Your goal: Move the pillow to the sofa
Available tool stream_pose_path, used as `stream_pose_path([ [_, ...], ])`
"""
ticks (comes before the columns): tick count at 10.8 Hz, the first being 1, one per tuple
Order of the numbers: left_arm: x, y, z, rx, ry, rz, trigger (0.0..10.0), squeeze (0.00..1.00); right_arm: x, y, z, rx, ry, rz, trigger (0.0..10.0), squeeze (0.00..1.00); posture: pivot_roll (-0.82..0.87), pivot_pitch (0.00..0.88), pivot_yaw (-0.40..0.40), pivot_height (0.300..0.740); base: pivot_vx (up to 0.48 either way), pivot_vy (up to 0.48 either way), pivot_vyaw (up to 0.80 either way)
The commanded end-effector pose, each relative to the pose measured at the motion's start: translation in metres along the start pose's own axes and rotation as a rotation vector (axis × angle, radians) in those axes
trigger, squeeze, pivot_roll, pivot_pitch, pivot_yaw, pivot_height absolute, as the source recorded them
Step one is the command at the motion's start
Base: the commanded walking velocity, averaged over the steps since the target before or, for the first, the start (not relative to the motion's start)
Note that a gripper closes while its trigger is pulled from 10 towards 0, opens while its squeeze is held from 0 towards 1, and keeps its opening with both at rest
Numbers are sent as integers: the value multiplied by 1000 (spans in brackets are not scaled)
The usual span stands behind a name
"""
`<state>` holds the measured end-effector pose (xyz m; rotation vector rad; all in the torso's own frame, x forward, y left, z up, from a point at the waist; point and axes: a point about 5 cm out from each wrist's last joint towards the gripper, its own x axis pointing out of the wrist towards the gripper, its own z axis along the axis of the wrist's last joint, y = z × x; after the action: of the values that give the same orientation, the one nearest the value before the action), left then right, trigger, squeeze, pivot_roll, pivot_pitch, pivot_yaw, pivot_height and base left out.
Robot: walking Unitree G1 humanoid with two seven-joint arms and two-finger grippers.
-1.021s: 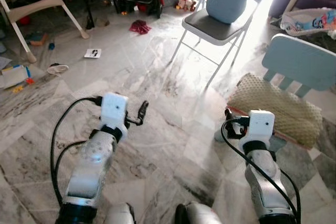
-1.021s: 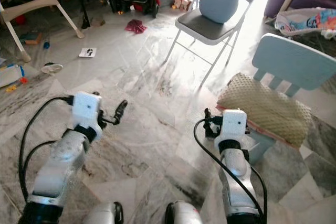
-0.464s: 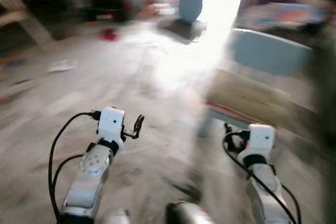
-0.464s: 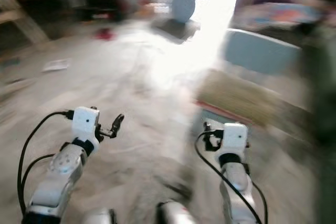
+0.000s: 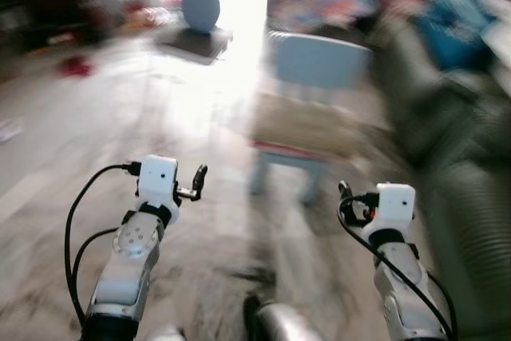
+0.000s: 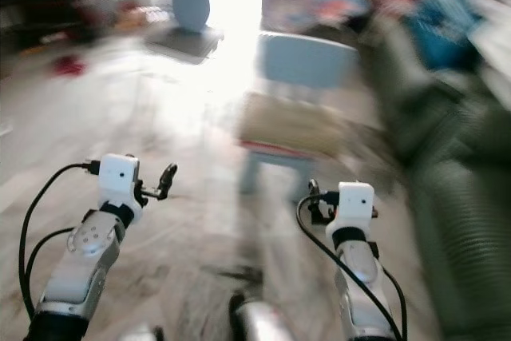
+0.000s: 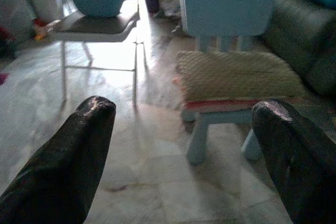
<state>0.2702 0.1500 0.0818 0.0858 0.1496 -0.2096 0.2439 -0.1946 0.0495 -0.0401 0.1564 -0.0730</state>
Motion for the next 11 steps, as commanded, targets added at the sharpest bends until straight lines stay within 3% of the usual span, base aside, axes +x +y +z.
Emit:
stream_pose_path([
  [1,2,-6,0,-9,-4,-24,10000,0,4,-5,4,4,-16,-15,10000,0,-23,71,-68,740,0,-300,-488],
  [4,3,-8,0,-19,-4,-29,10000,0,5,-3,6,4,-31,-1,10000,0,-17,71,-70,740,0,-309,-144],
  [6,1,-9,-3,-17,2,-34,10000,0,5,-8,3,-49,-6,-14,10000,0,-13,73,-82,740,0,-249,0],
  [7,0,-6,-5,-35,9,-9,10000,0,6,-8,1,-54,8,-14,10000,0,-24,64,-75,740,0,0,0],
  [8,-2,1,-7,-28,12,31,10000,0,8,-5,5,0,-24,-5,10000,0,-22,53,-59,740,0,0,0],
  [9,-5,12,-9,18,18,94,10000,0,12,-8,14,-13,-90,-66,10000,0,-23,46,-43,740,0,0,0],
  [10,-7,20,-9,40,23,146,10000,0,11,-9,13,45,-53,-57,10000,0,-20,42,-38,740,0,0,0],
  [11,-10,23,-8,83,17,160,10000,0,7,-8,10,25,-70,-65,10000,0,-16,26,-6,740,0,0,0],
])
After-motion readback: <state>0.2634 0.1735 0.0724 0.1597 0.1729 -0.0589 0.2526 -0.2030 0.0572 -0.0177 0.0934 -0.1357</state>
